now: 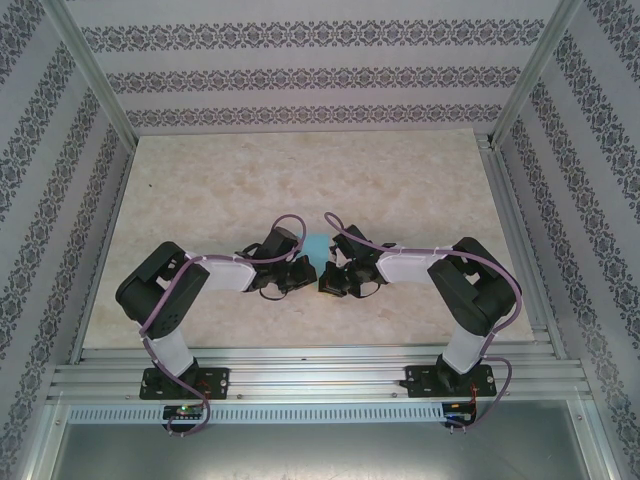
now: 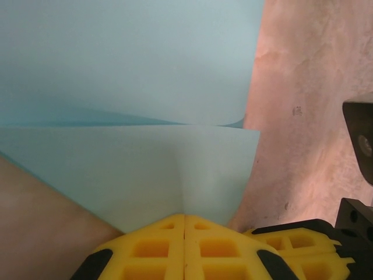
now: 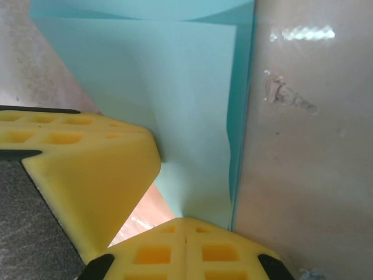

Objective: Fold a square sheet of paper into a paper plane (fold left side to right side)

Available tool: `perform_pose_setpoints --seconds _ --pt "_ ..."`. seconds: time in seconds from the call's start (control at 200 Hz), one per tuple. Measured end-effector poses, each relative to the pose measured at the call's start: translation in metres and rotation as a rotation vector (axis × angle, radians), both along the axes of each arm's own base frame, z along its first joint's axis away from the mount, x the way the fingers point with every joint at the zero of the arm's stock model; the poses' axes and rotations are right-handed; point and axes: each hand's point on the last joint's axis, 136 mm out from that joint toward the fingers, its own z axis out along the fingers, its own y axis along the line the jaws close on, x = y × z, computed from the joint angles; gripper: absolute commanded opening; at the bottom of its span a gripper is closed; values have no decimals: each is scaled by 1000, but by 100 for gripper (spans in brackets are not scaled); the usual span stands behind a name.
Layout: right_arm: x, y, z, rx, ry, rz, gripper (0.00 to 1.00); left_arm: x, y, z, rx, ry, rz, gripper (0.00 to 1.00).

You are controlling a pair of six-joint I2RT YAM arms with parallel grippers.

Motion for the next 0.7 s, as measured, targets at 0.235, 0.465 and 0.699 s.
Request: perform_pose_setpoints --seconds 0.235,0.465,0.699 --pt "0 0 0 -2 1 0 3 4 3 0 67 -24 -13 8" --pt "0 0 0 -2 1 0 3 6 4 0 90 -36 -25 9" --pt "0 0 0 -2 1 0 3 8 6 0 95 -48 -33 9"
